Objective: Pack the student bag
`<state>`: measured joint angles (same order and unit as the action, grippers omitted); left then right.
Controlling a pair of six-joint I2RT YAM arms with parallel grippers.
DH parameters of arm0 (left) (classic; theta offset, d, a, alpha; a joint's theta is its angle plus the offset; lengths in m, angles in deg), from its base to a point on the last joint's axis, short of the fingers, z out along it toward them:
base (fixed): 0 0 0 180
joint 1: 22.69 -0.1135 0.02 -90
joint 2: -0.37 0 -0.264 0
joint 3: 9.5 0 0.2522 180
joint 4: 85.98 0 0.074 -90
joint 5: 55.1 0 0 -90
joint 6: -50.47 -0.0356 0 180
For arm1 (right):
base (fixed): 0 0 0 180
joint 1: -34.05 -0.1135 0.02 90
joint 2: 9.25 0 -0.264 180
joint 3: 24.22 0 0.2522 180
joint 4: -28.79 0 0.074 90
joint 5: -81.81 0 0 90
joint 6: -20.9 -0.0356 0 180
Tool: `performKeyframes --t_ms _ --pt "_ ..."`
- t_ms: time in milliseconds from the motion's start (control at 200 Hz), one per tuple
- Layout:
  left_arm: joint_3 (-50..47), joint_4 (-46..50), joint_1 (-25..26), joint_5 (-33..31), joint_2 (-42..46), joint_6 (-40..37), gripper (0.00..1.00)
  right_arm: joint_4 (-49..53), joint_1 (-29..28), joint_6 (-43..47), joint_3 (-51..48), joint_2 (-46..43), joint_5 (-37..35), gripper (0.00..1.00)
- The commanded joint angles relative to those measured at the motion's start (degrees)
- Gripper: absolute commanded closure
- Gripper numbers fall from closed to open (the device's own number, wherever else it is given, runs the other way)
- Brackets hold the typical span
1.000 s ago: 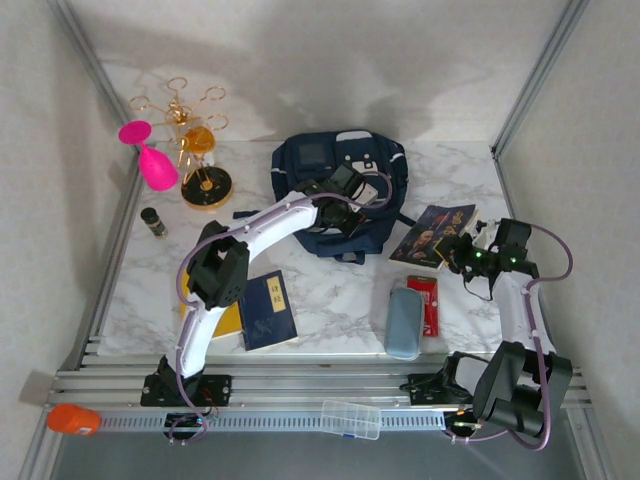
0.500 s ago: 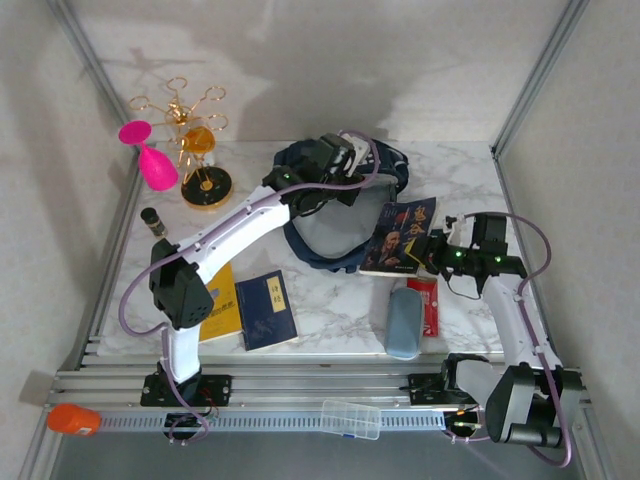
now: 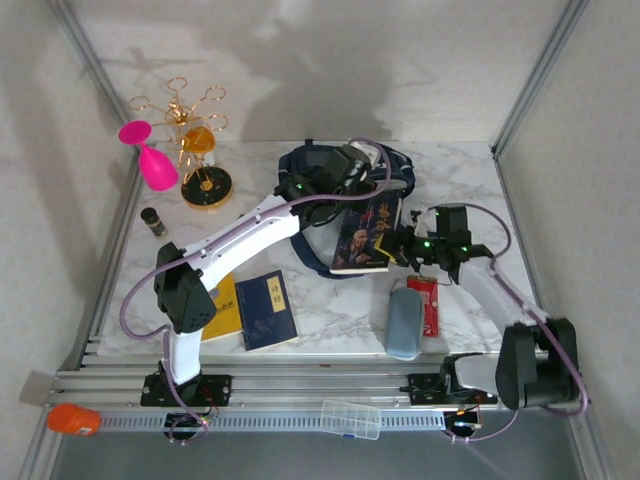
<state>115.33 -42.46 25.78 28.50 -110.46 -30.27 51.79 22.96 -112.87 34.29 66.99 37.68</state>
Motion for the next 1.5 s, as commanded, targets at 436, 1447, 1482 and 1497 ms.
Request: performKeyframes --t_ms 436,1447,1482,1497 --pt "-0.1 -10.9 0.4 -8.9 7.2 1.9 1.0 0.1 -5.0 16.5 30.0 36.6 -12.6 0.86" --pt "1.9 -8.7 -1.3 -7.3 4.0 1.6 1.0 1.0 -14.7 16.4 13.4 22.3 -36.3 0.75" --pt "2.0 -8.3 -1.3 -7.4 4.0 1.6 1.0 0.6 -14.7 16.6 14.2 23.3 -38.6 0.8" --pt "2.0 -8.2 -1.3 -7.4 4.1 1.6 1.0 0.4 -14.7 16.6 14.4 23.7 -39.4 0.82"
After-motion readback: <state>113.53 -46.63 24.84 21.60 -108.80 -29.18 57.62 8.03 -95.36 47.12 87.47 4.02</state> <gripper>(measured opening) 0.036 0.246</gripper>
